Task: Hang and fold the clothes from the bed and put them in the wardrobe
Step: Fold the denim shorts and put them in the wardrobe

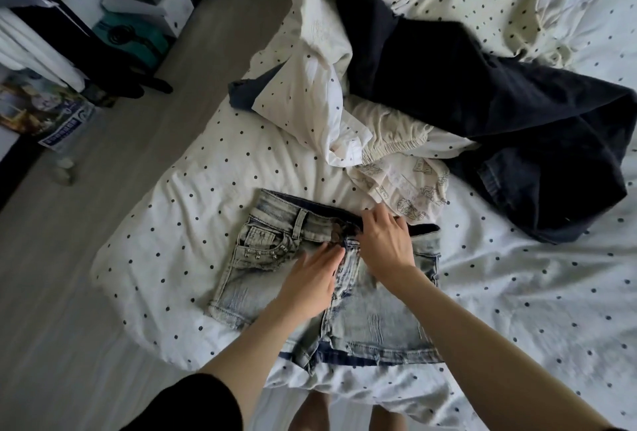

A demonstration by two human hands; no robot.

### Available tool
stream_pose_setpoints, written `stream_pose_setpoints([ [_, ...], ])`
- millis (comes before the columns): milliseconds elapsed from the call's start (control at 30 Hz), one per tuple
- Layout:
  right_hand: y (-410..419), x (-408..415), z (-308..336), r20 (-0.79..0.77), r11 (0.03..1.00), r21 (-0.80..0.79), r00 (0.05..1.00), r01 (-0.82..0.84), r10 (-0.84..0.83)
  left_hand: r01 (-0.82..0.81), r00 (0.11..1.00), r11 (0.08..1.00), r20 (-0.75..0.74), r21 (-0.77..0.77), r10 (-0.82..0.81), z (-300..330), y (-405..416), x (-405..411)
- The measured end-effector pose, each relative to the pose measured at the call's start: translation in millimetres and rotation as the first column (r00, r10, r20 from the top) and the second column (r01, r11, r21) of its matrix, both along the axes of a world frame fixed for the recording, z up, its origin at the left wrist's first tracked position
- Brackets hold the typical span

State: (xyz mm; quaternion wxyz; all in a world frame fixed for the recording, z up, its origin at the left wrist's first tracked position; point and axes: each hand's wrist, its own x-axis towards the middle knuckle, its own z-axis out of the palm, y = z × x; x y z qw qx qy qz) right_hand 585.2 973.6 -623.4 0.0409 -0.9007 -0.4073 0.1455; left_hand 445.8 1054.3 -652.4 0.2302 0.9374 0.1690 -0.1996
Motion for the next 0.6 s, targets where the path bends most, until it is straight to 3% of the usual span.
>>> stream_pose_setpoints([
  [300,-30,6,23,-0.067,0.979,0.177,0.994,0.101,-0.09,-0.17,0.984,0.95,0.012,-0.262,0.179,-2,0,-2],
  [433,-41,9,33,-0.094,0.958,0.271,0.993,0.094,-0.071,-0.164,0.986,0.95,-0.003,-0.265,0.169,-3,-2,5],
  [600,-15,8,35,0.02,0.937,0.339,0.995,0.082,-0.094,-0.412,0.888,0.893,0.14,-0.182,0.438,5,-7,-5],
])
